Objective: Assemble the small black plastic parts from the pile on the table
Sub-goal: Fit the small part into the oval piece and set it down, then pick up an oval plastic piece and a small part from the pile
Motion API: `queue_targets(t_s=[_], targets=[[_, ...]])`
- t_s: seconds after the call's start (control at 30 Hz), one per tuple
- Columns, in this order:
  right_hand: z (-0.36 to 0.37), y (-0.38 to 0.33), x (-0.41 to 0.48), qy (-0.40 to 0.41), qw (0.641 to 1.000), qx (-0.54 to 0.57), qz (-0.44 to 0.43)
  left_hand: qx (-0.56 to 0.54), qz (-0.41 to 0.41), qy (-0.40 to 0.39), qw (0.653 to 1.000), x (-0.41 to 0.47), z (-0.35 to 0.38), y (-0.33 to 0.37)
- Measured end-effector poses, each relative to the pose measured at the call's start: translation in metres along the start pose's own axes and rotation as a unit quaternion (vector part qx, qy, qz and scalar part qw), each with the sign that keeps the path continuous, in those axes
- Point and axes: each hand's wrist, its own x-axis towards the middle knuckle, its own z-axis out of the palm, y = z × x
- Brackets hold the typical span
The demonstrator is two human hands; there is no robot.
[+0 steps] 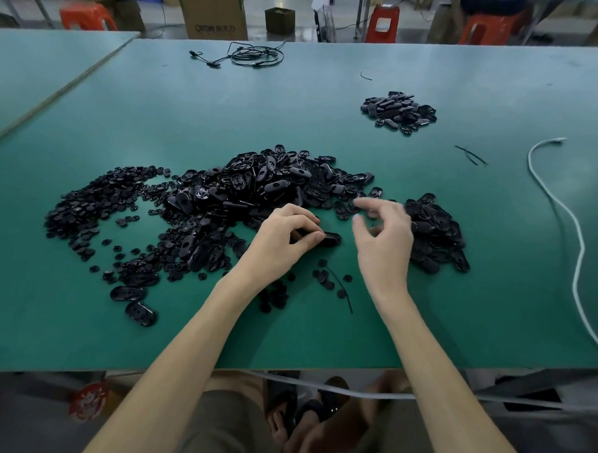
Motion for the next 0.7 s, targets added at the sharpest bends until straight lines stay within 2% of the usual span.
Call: queue_targets(t_s=[0.07, 0.13, 0.47, 0.57, 0.7], targets=[[0.0030, 0.0026, -0.0010, -0.069, 0.995, -0.075, -0.023, -0.003, 0.002, -0.011, 1.000, -0.0006, -0.0010, 0.0012], [0.0047, 0.0038, -0.0012, -0.105, 0.988, -0.111, -0.020, 0.007, 0.007, -0.023, 1.000, -0.0013, -0.0016, 0.0018], [0.0082, 0.0089, -0.0002, -0.133, 0.981, -0.142, -0.018, 0.016, -0.004, 0.016, 1.000, -0.0016, -0.0007, 0.0011], [0.0077, 0.0076, -0.0004, -0.123, 0.986, -0.114, -0.009, 0.022, -0.006, 0.027, 0.999, -0.0015, -0.0003, -0.0003], [0.0032, 0.0028, -0.0011, -0.100, 0.995, -0.017, -0.010, -0.003, -0.018, 0.043, 0.999, -0.0007, -0.0003, 0.0007]])
